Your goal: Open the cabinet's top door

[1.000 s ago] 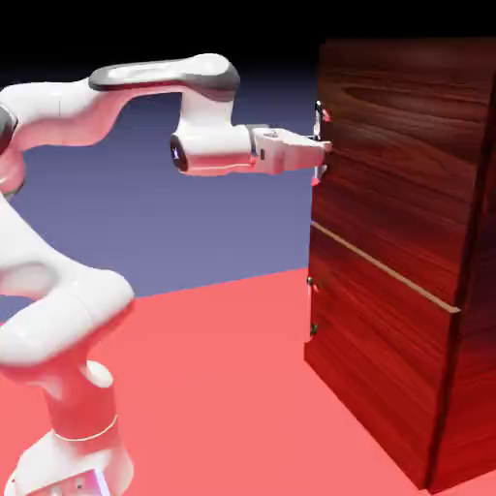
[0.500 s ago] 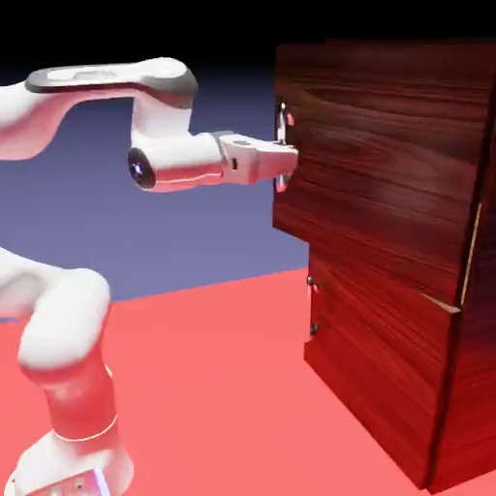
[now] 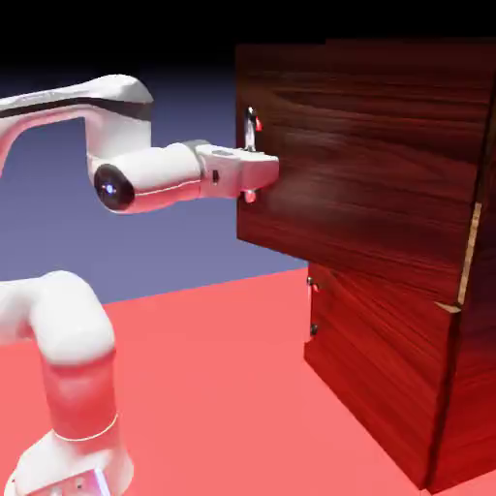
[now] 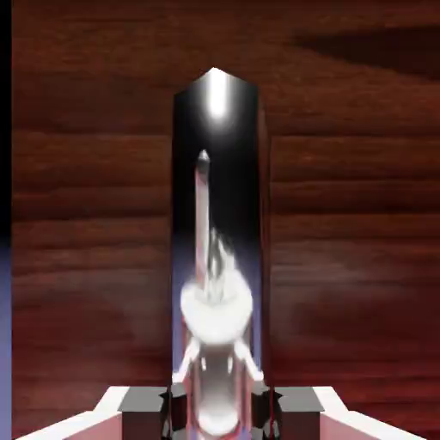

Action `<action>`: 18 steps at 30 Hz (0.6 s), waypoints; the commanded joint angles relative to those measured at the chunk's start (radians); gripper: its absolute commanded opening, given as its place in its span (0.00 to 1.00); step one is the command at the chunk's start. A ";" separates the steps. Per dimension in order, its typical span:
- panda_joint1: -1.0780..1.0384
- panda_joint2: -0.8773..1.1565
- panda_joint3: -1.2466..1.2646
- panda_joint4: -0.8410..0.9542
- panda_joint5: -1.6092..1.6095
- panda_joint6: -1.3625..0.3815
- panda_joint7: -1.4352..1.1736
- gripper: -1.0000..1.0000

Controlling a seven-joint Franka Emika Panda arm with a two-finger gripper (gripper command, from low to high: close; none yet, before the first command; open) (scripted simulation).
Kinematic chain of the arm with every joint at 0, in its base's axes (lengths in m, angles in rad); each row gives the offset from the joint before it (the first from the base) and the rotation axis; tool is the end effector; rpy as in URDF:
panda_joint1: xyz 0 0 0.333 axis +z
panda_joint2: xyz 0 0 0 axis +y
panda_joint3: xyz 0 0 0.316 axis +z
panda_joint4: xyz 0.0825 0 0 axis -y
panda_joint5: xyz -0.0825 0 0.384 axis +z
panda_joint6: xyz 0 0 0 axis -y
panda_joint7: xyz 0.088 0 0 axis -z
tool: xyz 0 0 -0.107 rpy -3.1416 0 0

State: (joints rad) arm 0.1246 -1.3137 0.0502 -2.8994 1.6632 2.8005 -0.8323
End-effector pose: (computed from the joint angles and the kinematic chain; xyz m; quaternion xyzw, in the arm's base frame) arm 0.2335 -0.0037 0.5656 -0.6986 0.1083 -0.5710 0.4173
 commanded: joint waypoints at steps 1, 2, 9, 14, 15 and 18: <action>-0.003 -0.022 -0.017 -0.013 -0.043 -0.018 0.029 0.00; -0.009 -0.044 -0.034 -0.025 -0.087 -0.041 0.058 0.00; -0.101 -0.196 -0.214 -0.084 -0.391 -0.276 0.211 0.00; -0.177 -0.252 -0.395 -0.075 -0.585 -0.479 0.256 0.00; -0.188 -0.256 -0.431 -0.068 -0.619 -0.517 0.260 0.00; -0.211 -0.255 -0.540 -0.036 -0.715 -0.630 0.265 0.00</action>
State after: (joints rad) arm -0.0866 -1.5687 -0.4897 -2.9353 0.9490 2.1691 -0.5675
